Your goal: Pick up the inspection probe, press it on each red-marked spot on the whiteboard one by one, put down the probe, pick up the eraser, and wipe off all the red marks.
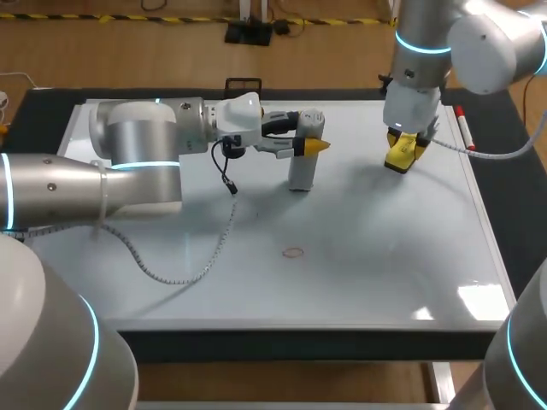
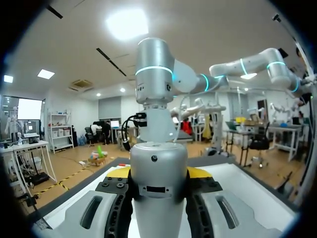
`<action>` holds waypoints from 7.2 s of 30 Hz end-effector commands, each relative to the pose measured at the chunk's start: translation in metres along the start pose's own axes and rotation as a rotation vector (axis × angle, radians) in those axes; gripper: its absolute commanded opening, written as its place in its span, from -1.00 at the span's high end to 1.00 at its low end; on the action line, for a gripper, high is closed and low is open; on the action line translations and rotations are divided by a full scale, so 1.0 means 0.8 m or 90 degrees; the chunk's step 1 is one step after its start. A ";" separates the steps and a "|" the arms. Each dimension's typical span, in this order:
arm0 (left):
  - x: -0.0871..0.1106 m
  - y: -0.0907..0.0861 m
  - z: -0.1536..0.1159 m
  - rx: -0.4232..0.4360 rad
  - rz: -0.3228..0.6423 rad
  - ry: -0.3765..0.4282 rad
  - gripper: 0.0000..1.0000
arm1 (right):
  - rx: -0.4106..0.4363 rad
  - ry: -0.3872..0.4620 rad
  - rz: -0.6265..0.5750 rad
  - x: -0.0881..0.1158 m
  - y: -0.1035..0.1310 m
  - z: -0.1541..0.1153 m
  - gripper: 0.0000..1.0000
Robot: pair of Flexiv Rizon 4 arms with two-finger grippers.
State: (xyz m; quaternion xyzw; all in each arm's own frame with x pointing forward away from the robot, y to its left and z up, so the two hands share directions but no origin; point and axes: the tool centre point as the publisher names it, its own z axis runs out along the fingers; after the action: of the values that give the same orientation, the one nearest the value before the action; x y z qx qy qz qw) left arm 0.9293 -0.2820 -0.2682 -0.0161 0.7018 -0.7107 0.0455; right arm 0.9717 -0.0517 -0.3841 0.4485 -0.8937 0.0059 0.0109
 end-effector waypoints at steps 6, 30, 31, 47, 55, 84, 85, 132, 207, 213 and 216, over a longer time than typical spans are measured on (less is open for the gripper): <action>0.001 -0.010 -0.006 0.014 0.005 -0.005 1.00 | 0.001 0.002 -0.001 0.000 -0.001 -0.001 1.00; -0.022 -0.079 -0.149 0.060 0.017 -0.076 1.00 | 0.001 0.002 -0.001 0.000 -0.001 -0.001 1.00; -0.023 -0.080 -0.158 0.060 0.018 -0.078 1.00 | 0.001 0.002 -0.001 0.000 -0.001 -0.001 1.00; -0.039 -0.084 -0.301 0.063 0.022 -0.164 1.00 | 0.001 0.002 -0.001 0.000 -0.001 -0.001 1.00; -0.042 -0.087 -0.352 0.056 0.043 -0.199 1.00 | 0.001 0.002 -0.001 0.000 -0.001 -0.001 1.00; -0.037 -0.088 -0.384 0.056 0.053 -0.219 1.00 | 0.031 0.013 -0.103 -0.044 0.060 -0.019 1.00; -0.037 -0.088 -0.384 0.056 0.053 -0.219 1.00 | 0.032 0.012 -0.113 -0.049 0.067 -0.019 1.00; -0.037 -0.088 -0.384 0.056 0.053 -0.219 1.00 | 0.016 -0.025 -0.396 -0.190 0.247 0.019 1.00; -0.037 -0.088 -0.384 0.056 0.053 -0.219 1.00 | 0.012 0.003 -0.311 -0.115 0.147 0.019 1.00; -0.037 -0.088 -0.384 0.056 0.053 -0.219 1.00 | 0.021 -0.005 -0.283 -0.101 0.112 0.000 1.00; -0.037 -0.088 -0.384 0.056 0.053 -0.219 1.00 | 0.023 -0.011 -0.265 -0.092 0.094 -0.005 1.00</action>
State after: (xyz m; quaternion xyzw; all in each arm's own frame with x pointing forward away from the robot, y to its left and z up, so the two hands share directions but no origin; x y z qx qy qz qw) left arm 0.9296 0.0278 -0.2016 -0.1059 0.6520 -0.7253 0.1940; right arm 0.9557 0.0684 -0.3901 0.6247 -0.7805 0.0235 0.0039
